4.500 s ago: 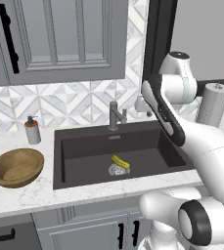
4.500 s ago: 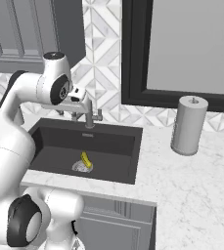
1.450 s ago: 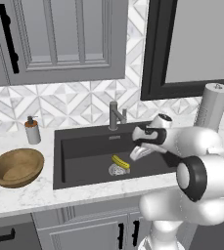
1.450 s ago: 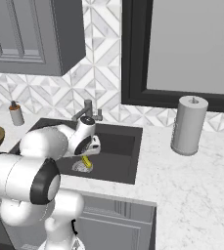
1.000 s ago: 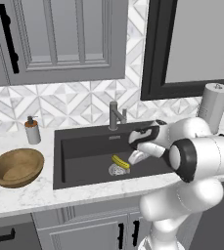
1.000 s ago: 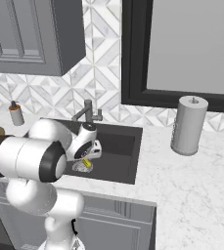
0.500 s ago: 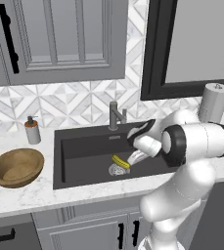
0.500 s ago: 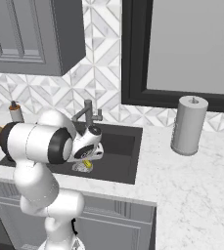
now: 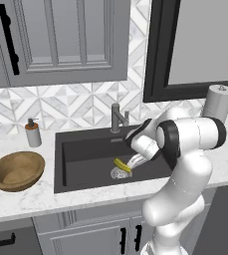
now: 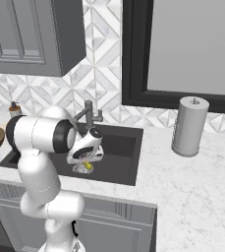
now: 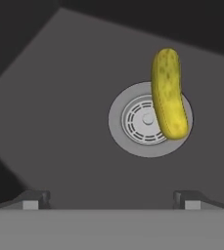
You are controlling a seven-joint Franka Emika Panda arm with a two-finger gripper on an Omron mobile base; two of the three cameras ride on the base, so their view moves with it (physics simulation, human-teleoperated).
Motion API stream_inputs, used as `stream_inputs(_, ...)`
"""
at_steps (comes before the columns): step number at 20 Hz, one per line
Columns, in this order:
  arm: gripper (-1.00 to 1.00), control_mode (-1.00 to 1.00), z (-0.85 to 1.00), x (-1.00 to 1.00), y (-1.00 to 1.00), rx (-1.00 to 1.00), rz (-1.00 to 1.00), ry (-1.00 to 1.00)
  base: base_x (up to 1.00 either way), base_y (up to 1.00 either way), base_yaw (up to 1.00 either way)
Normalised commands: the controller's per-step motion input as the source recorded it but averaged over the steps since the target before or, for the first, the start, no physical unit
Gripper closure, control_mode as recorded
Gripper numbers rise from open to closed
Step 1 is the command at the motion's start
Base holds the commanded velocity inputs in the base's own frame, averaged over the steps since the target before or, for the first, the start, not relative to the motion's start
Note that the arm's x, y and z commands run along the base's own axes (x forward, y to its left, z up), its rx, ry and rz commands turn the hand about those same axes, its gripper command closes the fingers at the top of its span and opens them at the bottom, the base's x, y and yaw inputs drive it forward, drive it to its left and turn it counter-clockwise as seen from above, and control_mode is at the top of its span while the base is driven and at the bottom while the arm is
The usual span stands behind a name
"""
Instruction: Pick the cucumber from the sink and place it in the bowl. Then pick the bowl and place it in the microwave. Then close the microwave door and press the start button.
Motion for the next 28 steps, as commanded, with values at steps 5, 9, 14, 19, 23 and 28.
stream_inputs(5, -1.0, -1.0, -0.15, 0.28, 0.14, 0.0, 0.0, 0.05, 0.0, 0.0, 0.0)
stream_inputs(9, -1.0, -1.0, -0.26, 0.32, 0.0, 0.0, 0.02, 0.0, 0.0, 0.0, 0.0)
stream_inputs(14, -1.0, -1.0, -0.37, 0.1, 0.0, 0.0, 0.03, 0.0, 0.0, 0.0, 0.0)
stream_inputs(19, -1.0, -1.0, -0.28, 0.15, 0.0, 0.0, 0.02, 0.01, 0.0, 0.0, 0.0)
stream_inputs(23, -1.0, -1.0, -0.23, 0.33, 0.0, 0.0, 0.03, 0.0, 0.0, 0.0, 0.0)
stream_inputs(28, -1.0, -1.0, -0.27, 0.35, 0.0, 0.0, 0.03, 0.0, 0.0, 0.0, 0.0)
